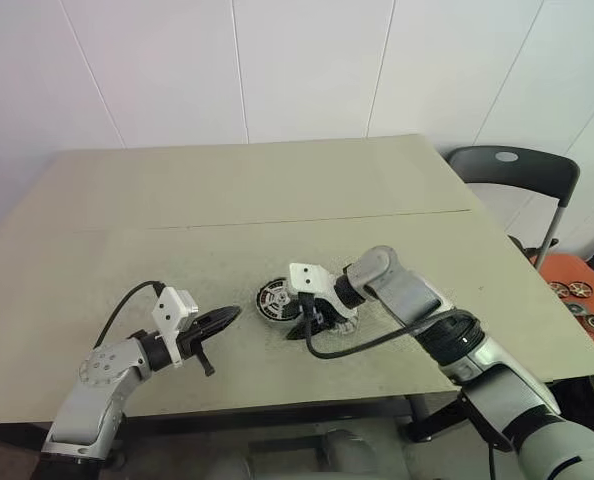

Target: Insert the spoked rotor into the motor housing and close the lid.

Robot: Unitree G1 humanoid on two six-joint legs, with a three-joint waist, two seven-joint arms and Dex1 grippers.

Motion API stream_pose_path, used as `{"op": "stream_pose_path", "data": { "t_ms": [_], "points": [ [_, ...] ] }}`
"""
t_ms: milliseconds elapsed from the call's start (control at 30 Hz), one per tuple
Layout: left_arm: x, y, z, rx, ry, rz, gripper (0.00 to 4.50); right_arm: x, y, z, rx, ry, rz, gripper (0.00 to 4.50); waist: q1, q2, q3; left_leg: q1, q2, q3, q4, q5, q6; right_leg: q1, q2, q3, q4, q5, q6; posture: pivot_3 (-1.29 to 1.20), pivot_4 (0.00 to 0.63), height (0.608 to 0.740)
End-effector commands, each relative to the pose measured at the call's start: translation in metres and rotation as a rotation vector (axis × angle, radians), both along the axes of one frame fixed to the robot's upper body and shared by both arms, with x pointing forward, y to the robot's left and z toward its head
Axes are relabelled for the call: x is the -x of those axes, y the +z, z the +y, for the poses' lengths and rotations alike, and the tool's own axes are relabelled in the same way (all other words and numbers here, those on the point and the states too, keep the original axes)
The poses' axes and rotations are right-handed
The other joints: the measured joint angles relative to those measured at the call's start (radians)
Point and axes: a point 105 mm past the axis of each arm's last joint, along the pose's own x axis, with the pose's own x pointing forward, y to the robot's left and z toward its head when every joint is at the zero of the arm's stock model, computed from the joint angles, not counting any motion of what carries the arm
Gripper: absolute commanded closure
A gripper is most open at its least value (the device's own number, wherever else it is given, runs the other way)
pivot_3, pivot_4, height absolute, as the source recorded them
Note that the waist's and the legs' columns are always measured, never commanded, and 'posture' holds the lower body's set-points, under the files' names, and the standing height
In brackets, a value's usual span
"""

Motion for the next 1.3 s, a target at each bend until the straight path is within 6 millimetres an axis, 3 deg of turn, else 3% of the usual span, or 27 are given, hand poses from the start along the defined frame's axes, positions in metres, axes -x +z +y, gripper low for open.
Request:
{"op": "stream_pose_path", "data": {
  "t_ms": [33, 133, 333, 633, 1033, 1300],
  "points": [
    [-0.001, 0.010, -0.003, -0.003, -0.002, -0.055, 4.50, -0.013, 0.041, -0.008, -0.293, -0.198, 0.081, 2.19, 0.000, 0.000, 0.000, 0.000, 0.000, 0.000, 0.000, 0.000, 0.000, 0.000, 0.000, 0.000, -0.001, 0.000, 0.000, 0.00, 0.000, 0.740],
    [-0.003, 0.008, -0.006, 0.001, -0.008, -0.052, 4.50, -0.010, 0.059, -0.019, -0.480, -0.325, 0.195, 2.19, -0.001, -0.001, 0.000, -0.001, 0.000, 0.000, -0.001, 0.000, 0.000, 0.001, 0.000, 0.000, -0.002, 0.000, 0.000, 0.00, 0.000, 0.740],
    [-0.008, 0.007, -0.016, 0.017, -0.045, -0.053, 4.50, 0.024, 0.062, -0.046, -0.573, -0.436, 0.500, 2.19, -0.002, 0.000, 0.000, -0.002, 0.000, -0.001, -0.003, 0.000, 0.000, -0.001, 0.000, 0.000, -0.002, 0.000, 0.001, 0.00, 0.000, 0.740],
    [-0.005, -0.002, -0.030, 0.035, -0.080, -0.035, 4.50, 0.050, 0.018, -0.087, -0.539, -0.663, 0.885, 2.19, -0.007, 0.000, 0.001, -0.001, 0.000, 0.000, -0.001, 0.000, 0.000, 0.000, 0.000, 0.000, -0.003, 0.000, 0.000, 0.00, 0.000, 0.740],
    [0.003, 0.016, -0.031, 0.016, -0.135, -0.059, 4.50, 0.074, -0.019, -0.104, -0.417, -0.863, 1.057, 2.19, -0.009, 0.000, 0.001, -0.003, 0.000, 0.000, -0.002, 0.000, 0.001, 0.000, 0.000, 0.001, -0.007, -0.001, 0.000, 0.00, 0.000, 0.740],
    [0.007, 0.023, -0.037, 0.010, -0.161, -0.062, 4.50, 0.063, -0.027, -0.106, -0.415, -1.016, 1.042, 2.19, -0.009, 0.000, 0.001, -0.006, 0.000, 0.000, -0.004, -0.002, 0.003, 0.001, 0.000, 0.001, -0.013, 0.000, 0.000, 0.00, 0.000, 0.740]
  ]
}}
